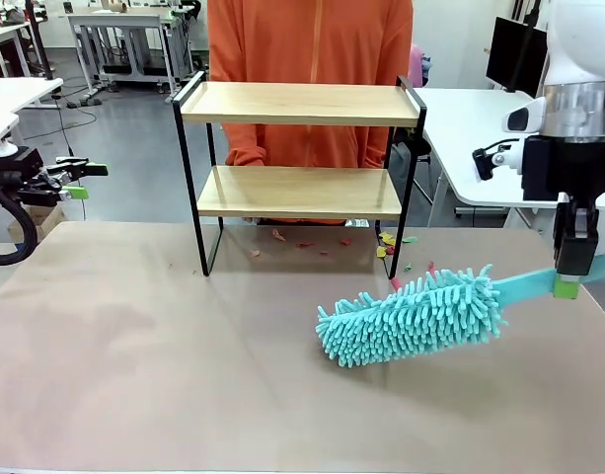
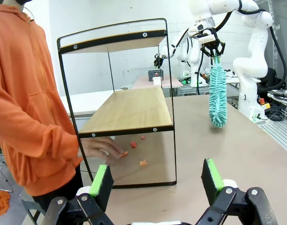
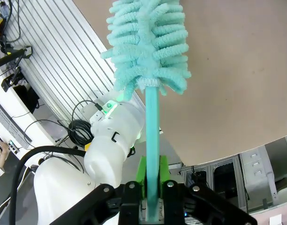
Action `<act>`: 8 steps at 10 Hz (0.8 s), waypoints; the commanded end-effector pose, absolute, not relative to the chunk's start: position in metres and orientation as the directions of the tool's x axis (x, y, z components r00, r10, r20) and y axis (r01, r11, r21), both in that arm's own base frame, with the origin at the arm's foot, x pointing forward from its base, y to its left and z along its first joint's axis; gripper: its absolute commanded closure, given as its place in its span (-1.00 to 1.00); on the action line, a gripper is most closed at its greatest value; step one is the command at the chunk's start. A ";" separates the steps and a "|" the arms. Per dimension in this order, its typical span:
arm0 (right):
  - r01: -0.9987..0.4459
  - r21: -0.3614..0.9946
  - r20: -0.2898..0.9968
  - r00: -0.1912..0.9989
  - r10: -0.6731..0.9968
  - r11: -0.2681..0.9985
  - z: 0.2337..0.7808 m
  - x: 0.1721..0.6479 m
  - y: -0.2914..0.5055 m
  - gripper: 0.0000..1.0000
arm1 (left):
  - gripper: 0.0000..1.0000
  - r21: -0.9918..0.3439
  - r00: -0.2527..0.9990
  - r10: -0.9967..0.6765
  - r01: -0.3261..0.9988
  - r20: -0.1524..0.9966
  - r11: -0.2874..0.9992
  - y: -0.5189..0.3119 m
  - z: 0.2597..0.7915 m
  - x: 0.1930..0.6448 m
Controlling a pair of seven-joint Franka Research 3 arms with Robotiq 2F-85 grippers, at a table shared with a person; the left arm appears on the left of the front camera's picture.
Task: Clean the shelf.
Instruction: Clean the specific section of the Shelf indicated by the human with the Duster.
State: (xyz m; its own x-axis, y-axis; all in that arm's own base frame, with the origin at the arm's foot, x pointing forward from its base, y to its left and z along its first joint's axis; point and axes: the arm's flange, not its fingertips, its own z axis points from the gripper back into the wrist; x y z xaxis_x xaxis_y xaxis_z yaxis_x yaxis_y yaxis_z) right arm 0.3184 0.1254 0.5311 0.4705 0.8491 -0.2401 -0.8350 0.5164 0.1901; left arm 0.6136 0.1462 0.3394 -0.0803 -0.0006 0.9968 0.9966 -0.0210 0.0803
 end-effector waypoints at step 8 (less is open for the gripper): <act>-0.838 0.186 -0.234 0.470 0.851 0.514 0.533 0.316 0.123 0.74 | -1.00 0.082 -0.083 -0.008 0.996 0.997 -0.025 0.146 0.342 0.613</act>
State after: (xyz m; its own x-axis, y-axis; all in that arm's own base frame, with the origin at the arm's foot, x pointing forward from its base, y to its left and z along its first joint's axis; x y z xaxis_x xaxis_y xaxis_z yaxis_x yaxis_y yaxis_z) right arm 0.3184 0.1254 0.5311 0.4705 0.8491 -0.2401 -0.8350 0.5164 0.1901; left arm 0.6136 0.1462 0.3394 -0.0803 -0.0006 0.9968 0.9966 -0.0210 0.0803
